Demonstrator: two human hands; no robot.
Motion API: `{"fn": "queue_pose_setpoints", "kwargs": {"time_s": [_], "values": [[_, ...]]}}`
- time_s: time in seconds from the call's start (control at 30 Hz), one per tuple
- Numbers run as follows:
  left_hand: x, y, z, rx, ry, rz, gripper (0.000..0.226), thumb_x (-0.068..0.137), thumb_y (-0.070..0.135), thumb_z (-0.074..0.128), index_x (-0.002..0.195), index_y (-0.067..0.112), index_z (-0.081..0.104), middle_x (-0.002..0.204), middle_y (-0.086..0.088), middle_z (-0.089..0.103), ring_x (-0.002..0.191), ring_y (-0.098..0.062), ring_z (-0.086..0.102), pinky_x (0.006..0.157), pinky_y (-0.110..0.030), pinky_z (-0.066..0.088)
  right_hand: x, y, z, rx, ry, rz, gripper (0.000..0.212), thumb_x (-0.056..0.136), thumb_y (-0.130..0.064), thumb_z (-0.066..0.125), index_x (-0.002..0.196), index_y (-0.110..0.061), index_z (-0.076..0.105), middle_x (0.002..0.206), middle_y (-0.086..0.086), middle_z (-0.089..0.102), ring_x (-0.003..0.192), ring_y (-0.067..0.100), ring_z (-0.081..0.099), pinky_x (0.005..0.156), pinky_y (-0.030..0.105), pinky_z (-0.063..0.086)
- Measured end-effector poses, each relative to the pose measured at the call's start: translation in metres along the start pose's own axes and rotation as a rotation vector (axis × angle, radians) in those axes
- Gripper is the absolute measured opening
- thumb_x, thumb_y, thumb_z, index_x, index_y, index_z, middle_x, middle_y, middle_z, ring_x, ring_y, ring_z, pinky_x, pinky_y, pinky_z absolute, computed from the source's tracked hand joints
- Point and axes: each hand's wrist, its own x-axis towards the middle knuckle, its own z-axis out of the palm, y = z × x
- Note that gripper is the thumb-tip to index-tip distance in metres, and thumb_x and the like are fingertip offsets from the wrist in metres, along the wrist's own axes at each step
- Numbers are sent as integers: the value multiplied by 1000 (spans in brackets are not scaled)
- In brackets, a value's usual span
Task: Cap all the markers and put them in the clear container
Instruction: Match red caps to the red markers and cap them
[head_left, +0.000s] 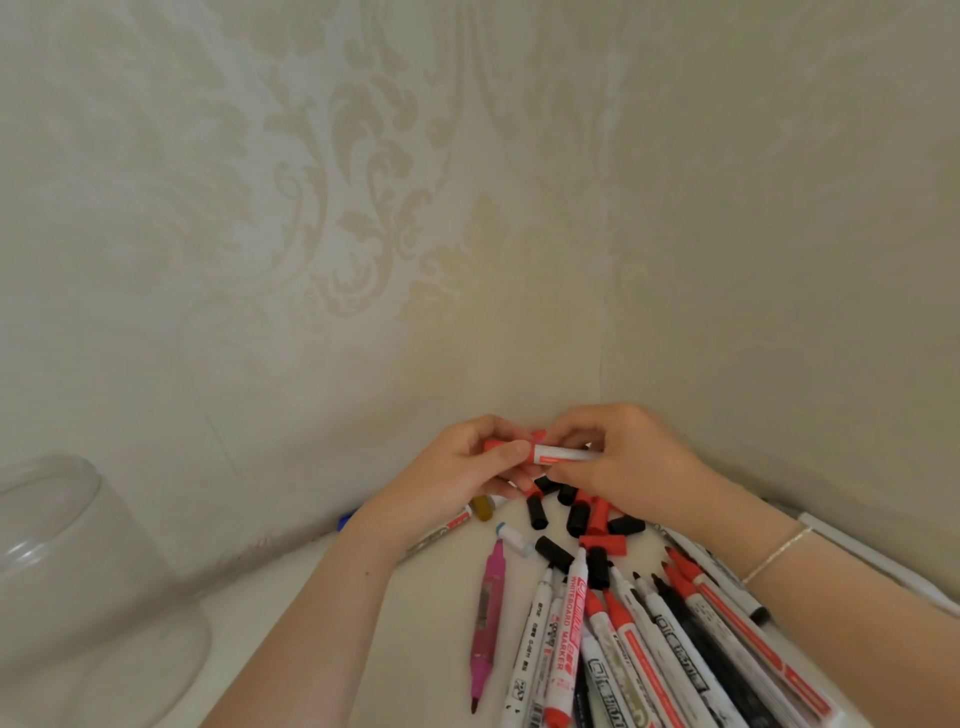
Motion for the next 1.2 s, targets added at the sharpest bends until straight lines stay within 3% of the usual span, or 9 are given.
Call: {"fn": "queue_pose_setpoints", "kwargs": {"time_s": [0.17,0.27,0.37,0.73,0.8,0.87,1.0,1.13,1.2], "values": [[0,1,4,-51,29,39,9,97,5,51,93,2,57,68,3,67,61,-6,62,61,-19,51,2,-6,-1,67,17,19,8,78,-22,76,85,-21,72,80,-6,72,46,-8,53,45,9,37],[1,2,8,-45,50,69,8,97,4,50,91,2,56,63,7,65,60,-4,58,61,-17,49,6,-8,-3,80,31,31,10,73,-21,80,79,-24,73,75,-8,73,64,5,66,66,29,57],[2,4,9,-1,82,114,9,97,5,50,90,5,56,66,6,63,60,-4,55,62,-18,46,10,-9,-4,115,53,38,12,70,-19,83,74,-24,73,71,-5,73,68,16,69,69,36,56],[-5,9,-1,158,-8,93,14,95,3,54,103,-8,55,86,-9,67,66,-2,63,67,-15,50,5,-7,-8,241,-131,87,11,73,-14,80,79,-15,71,75,6,74,45,13,51,47,25,42],[-10,10,-8,196,-41,70,10,93,5,58,98,-4,59,88,-15,71,73,-8,68,71,-23,55,7,-9,-7,222,-182,74,10,73,-14,80,79,-15,72,79,7,74,46,10,52,46,23,43],[-13,10,-15,310,-69,31,9,90,11,65,94,3,63,89,-15,74,79,-14,70,81,-33,56,9,-10,-2,126,-222,47,11,73,-14,80,79,-16,72,83,3,74,48,5,54,47,21,47],[-19,7,-16,685,-59,45,14,82,18,75,95,18,73,90,-2,73,83,-11,66,80,-23,48,11,-13,14,-242,-284,-69,15,75,-19,77,88,-21,70,84,-7,69,70,9,64,64,24,55],[-36,7,-27,1127,63,7,21,86,34,66,107,34,69,100,10,69,94,-11,61,82,-26,47,5,-14,15,-240,-260,-119,36,80,-13,68,113,-23,58,103,-8,60,93,10,58,84,28,51],[-50,4,-39,1278,78,-108,21,87,37,61,107,35,66,105,12,68,98,-13,62,83,-26,48,2,-10,4,-313,-188,-91,33,83,-11,61,114,-23,56,103,-7,57,90,9,55,81,26,49]]}}
